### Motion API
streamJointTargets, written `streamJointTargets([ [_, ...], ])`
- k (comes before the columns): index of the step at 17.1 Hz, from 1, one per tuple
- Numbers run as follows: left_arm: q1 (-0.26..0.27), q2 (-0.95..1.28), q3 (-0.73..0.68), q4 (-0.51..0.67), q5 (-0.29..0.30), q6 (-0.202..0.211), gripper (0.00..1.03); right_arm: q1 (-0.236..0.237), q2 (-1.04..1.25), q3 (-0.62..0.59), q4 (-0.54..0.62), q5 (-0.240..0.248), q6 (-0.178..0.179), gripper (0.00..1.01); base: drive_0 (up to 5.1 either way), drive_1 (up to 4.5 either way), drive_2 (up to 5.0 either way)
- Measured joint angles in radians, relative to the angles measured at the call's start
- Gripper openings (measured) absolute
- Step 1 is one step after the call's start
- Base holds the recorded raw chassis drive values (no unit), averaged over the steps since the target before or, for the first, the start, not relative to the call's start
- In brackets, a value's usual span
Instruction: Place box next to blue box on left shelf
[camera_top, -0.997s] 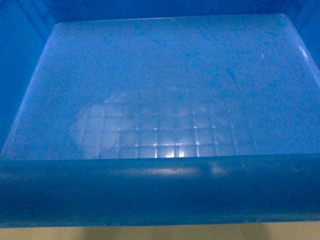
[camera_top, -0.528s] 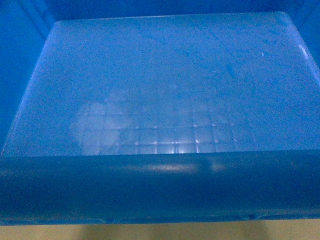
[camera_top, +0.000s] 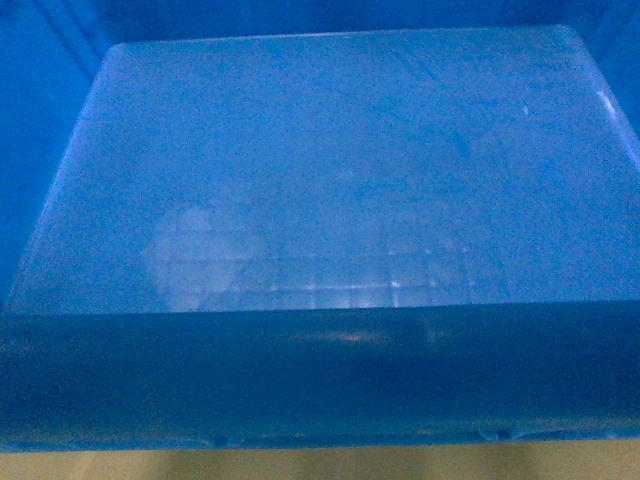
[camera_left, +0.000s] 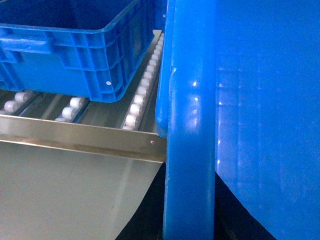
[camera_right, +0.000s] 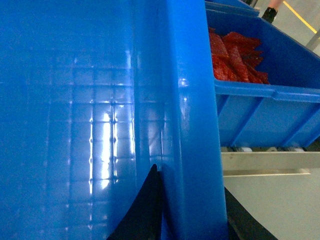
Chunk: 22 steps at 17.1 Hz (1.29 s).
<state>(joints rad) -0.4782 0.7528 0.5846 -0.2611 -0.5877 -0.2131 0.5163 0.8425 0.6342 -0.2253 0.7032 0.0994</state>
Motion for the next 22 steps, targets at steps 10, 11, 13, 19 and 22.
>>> streamJointTargets([
  [10,0.000,0.002,0.000,0.001,0.000,0.000,0.10,0.000,0.000,0.000,0.000,0.000,0.000,0.16,0.1,4.48,-4.2],
  [11,0.000,0.003,0.000,0.000,0.000,0.000,0.10,0.000,0.002,0.000,0.000,0.000,0.000,0.16,0.0,0.00,0.0],
  [13,0.000,0.008,0.000,0.008,0.000,0.001,0.10,0.000,0.008,0.000,0.006,0.000,0.000,0.16,0.0,0.00,0.0],
  [19,0.000,0.005,0.000,0.000,0.000,0.001,0.10,0.000,0.004,0.000,0.000,0.000,0.000,0.16,0.0,0.00,0.0],
  [22,0.000,0.005,0.000,0.000,0.000,0.001,0.10,0.000,0.004,0.000,0.000,0.000,0.000,0.16,0.0,0.00,0.0],
])
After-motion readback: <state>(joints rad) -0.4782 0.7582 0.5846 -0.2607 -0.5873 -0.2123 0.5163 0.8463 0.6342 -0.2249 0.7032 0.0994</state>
